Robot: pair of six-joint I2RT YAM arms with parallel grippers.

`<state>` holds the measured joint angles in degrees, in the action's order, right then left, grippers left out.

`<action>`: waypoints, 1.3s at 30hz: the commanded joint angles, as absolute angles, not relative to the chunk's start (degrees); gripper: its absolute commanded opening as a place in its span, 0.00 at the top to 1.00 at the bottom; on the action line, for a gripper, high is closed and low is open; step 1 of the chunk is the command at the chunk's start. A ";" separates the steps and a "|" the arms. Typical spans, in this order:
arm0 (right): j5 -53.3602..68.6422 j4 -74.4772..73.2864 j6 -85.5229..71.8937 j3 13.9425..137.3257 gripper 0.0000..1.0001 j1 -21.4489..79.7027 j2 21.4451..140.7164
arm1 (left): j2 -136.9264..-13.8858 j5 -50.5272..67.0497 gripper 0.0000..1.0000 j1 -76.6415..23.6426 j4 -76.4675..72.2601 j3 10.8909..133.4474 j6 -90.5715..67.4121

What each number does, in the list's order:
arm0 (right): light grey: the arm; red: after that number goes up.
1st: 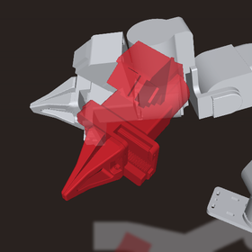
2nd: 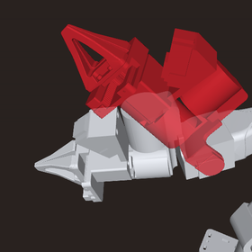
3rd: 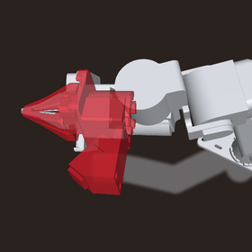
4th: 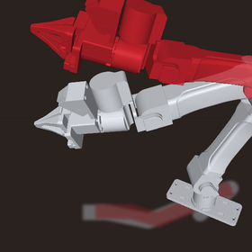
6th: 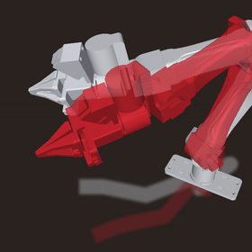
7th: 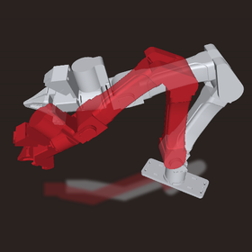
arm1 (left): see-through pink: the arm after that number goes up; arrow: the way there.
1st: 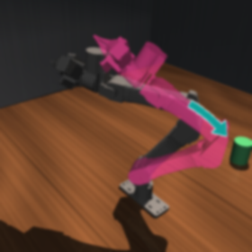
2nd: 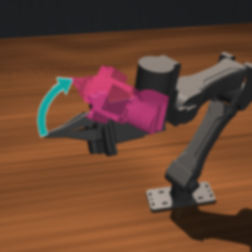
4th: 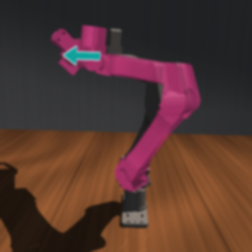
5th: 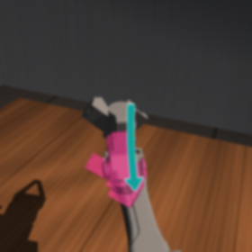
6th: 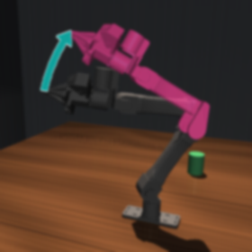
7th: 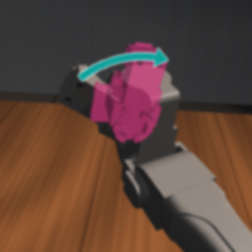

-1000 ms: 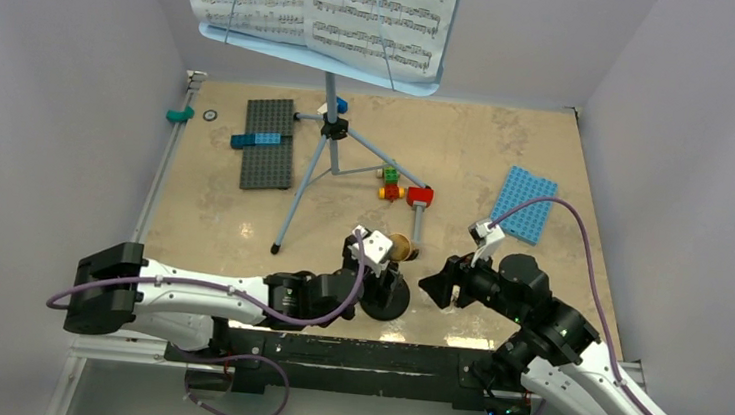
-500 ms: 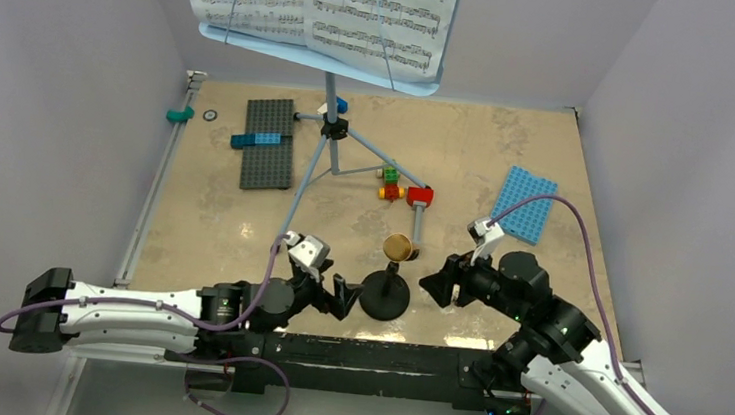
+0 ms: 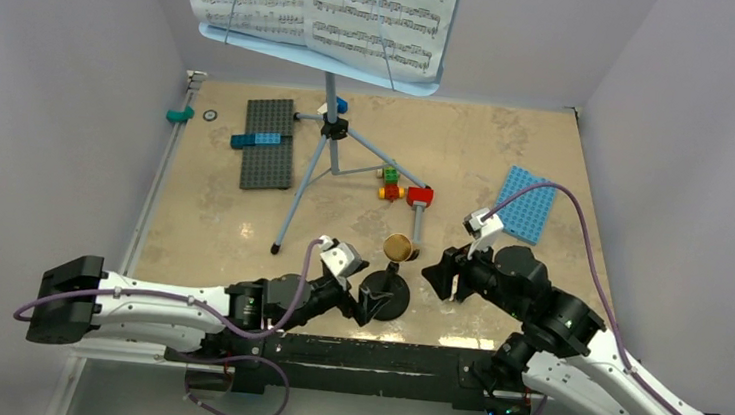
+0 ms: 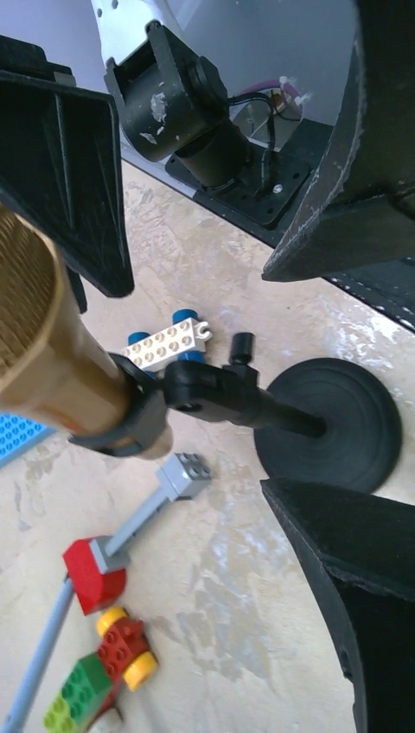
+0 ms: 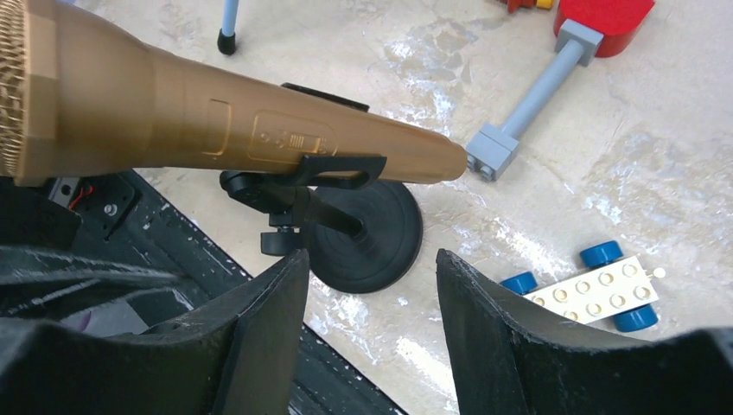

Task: Pack up the instrument practice props

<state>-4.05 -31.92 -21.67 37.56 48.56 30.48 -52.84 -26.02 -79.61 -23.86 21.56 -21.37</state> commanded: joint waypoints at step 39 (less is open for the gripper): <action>-18.96 -9.77 -2.60 31.87 0.40 64.29 28.26 | -72.29 -35.95 1.00 -79.54 -36.42 27.87 -13.28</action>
<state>-11.79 -18.79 -10.00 33.23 59.22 27.20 -72.62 -33.93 -79.61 -40.07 27.55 -10.92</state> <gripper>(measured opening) 0.602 0.310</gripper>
